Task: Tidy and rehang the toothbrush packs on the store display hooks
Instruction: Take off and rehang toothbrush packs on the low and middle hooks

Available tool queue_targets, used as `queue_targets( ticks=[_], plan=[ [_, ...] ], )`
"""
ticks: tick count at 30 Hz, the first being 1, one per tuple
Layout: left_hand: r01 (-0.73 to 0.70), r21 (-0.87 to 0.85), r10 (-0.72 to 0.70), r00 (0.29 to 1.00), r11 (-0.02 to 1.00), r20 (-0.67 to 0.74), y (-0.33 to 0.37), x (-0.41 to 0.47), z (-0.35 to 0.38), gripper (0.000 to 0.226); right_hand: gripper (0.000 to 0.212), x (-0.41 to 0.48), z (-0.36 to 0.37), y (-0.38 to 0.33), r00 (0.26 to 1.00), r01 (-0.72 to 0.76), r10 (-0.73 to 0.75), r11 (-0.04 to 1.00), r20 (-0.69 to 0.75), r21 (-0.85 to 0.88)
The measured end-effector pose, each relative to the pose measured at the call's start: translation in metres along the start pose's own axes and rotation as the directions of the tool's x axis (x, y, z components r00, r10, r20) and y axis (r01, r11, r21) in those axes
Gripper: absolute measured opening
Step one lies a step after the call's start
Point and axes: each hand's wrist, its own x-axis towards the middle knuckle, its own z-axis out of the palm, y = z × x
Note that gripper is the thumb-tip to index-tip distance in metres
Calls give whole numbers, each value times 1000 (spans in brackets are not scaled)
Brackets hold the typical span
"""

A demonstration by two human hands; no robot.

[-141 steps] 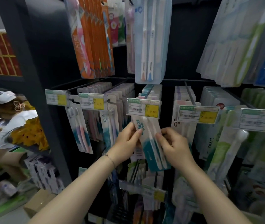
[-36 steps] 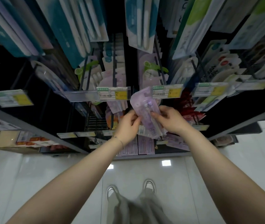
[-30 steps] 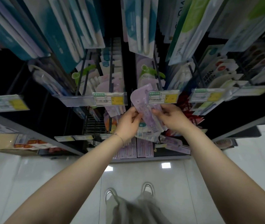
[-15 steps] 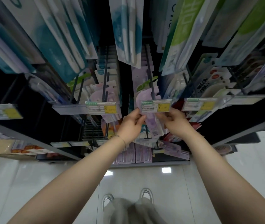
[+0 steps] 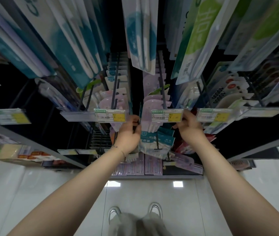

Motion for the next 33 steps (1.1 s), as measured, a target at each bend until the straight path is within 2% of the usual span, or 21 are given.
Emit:
queue_targets(
  ticks=[3, 9, 14, 16, 19, 23, 26, 30, 33],
  plan=[
    [55, 7, -55, 998, 998, 20, 2, 7, 1, 43, 30, 9, 5, -13, 998, 45, -45, 999, -54, -3],
    [32, -24, -34, 998, 999, -57, 9, 32, 1, 38, 37, 27, 9, -41, 997, 74, -68, 988, -48, 139],
    [-45, -98, 28, 987, 994, -161, 27, 42, 6, 34, 14, 34, 12, -43, 999, 33, -42, 948, 22, 317],
    [-67, -135, 45, 986, 989, -162, 35, 40, 7, 33, 8, 35, 13, -44, 998, 14, -32, 949, 53, 314],
    [-40, -141, 17, 987, 989, -161, 36, 43, 9, 29, 16, 36, 15, -40, 997, 21, -42, 954, 64, 300],
    [-27, -114, 12, 992, 993, -129, 26, 47, 8, 22, 20, 41, 14, -32, 1000, 10, -17, 964, 23, 267],
    [-66, -74, 59, 994, 995, -95, 24, 41, 10, 10, 19, 42, 13, -29, 1000, 7, -3, 968, -17, 252],
    [-95, -22, 94, 993, 995, -66, 19, 39, 14, 16, 15, 40, 12, -29, 997, 21, -1, 965, -77, 261],
    [-59, -49, 56, 997, 997, -60, 18, 42, 14, 15, 10, 36, 12, -33, 997, 22, 3, 952, -80, 307]
  ],
)
